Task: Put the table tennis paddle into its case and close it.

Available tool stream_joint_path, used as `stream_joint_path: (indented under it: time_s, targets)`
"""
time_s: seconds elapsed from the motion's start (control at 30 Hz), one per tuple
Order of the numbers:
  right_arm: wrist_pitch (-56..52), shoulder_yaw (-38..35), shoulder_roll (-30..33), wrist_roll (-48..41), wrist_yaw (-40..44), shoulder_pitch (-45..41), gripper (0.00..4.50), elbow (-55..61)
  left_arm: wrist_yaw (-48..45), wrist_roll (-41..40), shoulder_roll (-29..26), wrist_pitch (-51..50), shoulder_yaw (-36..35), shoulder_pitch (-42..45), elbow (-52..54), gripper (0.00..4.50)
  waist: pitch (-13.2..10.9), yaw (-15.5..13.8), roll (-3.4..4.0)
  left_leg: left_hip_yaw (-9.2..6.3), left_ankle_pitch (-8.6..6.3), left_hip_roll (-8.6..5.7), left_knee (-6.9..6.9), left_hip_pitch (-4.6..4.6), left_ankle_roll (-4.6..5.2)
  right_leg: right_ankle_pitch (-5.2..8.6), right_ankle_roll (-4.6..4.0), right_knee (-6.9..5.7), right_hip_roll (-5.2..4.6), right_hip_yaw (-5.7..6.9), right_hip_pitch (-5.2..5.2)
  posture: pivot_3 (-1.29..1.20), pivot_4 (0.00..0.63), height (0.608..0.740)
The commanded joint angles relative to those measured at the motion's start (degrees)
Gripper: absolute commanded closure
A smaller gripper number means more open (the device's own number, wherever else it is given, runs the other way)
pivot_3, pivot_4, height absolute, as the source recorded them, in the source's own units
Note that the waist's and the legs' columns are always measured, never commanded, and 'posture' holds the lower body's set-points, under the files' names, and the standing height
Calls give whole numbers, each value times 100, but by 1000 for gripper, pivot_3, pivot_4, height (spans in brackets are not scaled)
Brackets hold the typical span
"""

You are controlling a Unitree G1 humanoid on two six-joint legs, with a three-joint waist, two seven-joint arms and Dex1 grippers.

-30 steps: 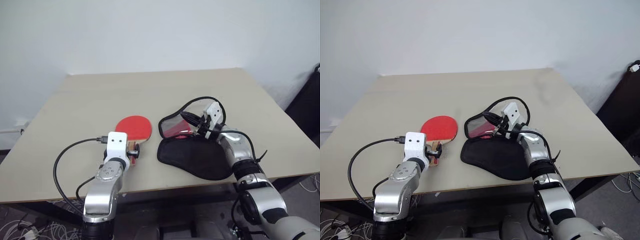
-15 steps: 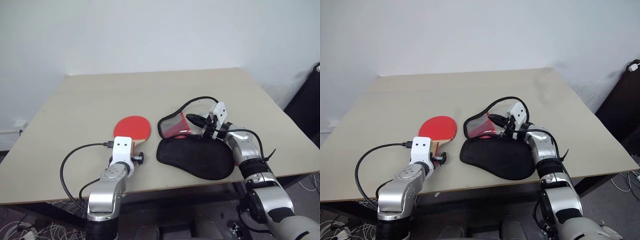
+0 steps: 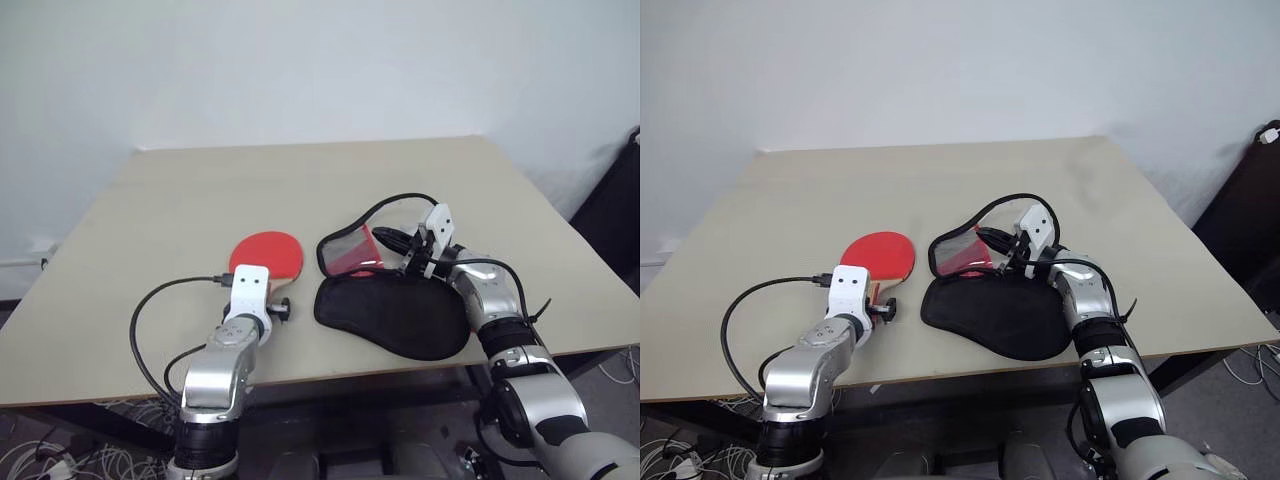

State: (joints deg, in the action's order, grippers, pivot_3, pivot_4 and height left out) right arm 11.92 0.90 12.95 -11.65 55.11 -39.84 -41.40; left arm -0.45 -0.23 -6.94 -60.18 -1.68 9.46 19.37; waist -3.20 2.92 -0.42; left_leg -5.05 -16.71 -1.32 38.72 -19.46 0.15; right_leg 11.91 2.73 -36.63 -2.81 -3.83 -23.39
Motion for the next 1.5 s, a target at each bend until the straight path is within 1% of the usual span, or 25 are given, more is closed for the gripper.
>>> stream_joint_path:
  time_s: [0.03, 0.07, 0.13, 0.17, 0.23, 0.4, 0.5, 0.53, 0.9, 1.2, 1.3, 1.4, 1.47, 1.5]
  targets:
    - [39, -64, 46, -53, -39, -37, 4500, 309, 30, -6, 60, 95, -33, 197, -229, 30, 0, -18, 2, 0, 2, -1, 0, 1, -1, 0, 0, -2, 0, 1, 2, 0, 0, 740]
    - [36, -68, 53, -54, -41, -32, 4500, 316, 33, -13, 75, 88, -49, 214, -265, 30, 0, -25, 2, -2, 4, -1, 0, 4, -2, 0, -1, -3, 0, 2, 6, 0, 0, 740]
    - [29, -73, 63, -54, -47, -22, 4500, 328, 65, 4, 98, 57, -80, 236, -322, 397, 0, -25, 3, -5, 13, -2, 0, 8, -1, -3, -5, -3, -1, 6, 13, 0, 0, 740]
    - [26, -73, 68, -53, -48, -13, 4500, 338, 71, 7, 109, 55, -90, 242, -338, 461, 0, -20, 3, -4, 17, -2, 0, 9, 0, -4, -7, -4, -1, 7, 15, 0, 0, 740]
    - [25, -74, 73, -52, -51, -4, 4500, 344, 77, 14, 120, 67, -99, 251, -363, 955, 0, -7, 3, -3, 23, -1, 0, 14, -2, -8, -9, -6, -1, 7, 18, 0, 0, 740]
    - [16, -67, 76, -50, -59, 8, 4500, 350, 129, 9, 144, 106, -141, 294, -427, 2468, -3, 10, 6, -5, 26, 0, -8, 52, -1, -8, -11, -9, 1, 7, 48, 0, 0, 740]
    - [15, -67, 84, -54, -61, 0, 4500, 344, 158, -1, 161, 176, -175, 307, -435, 3254, -5, 9, 8, -5, 25, -1, -12, 75, -2, -7, -11, -4, 1, 6, 71, 0, 0, 740]
    - [15, -67, 85, -53, -62, -3, 4500, 344, 176, 0, 172, 214, -197, 308, -431, 3387, -6, 10, 8, -6, 25, -1, -13, 81, -2, -6, -12, -2, 1, 7, 78, 0, 0, 740]
    - [15, -59, 78, -48, -67, 1, 4500, 349, 266, 45, 138, 291, -230, 363, -474, 3390, -12, 10, 15, -12, 25, -1, -14, 84, -3, -6, -11, -1, 0, 10, 81, 0, 0, 740]
    - [34, -56, 83, -38, -64, -8, 4500, 337, 381, 29, 152, 1132, -327, 480, -480, 3390, -50, 17, 17, -19, 25, -1, -18, 80, -3, -5, -12, -1, 2, 12, 74, 0, 0, 740]
    - [45, -57, 86, -34, -66, -12, 4500, 332, 353, 25, 142, 1455, -310, 505, -460, 3390, -53, 13, 15, -14, 25, -2, -32, 57, -4, -8, -7, 10, 1, 7, 49, 0, 0, 740]
    - [57, -63, 89, -33, -71, -16, 4500, 327, 331, 26, 109, 1669, -324, 512, -486, 3390, -52, 3, 15, -15, 28, -3, -39, -4, -9, -11, -9, 14, -1, 1, -18, 0, 0, 740]
    - [104, -87, 87, -19, -132, -38, 4500, 304, 281, 11, 59, 1815, -348, 523, -514, 3390, -52, -9, 15, -14, 29, -4, -46, -18, -11, -29, -39, 19, -3, -1, -33, 0, 0, 740]
    - [151, -111, 86, -7, -193, -63, 4500, 273, 239, -26, 40, 1900, -386, 537, -527, 3390, -53, -12, 15, -15, 29, -4, -50, -18, -11, -30, -40, 25, -3, 0, -32, 0, 0, 740]
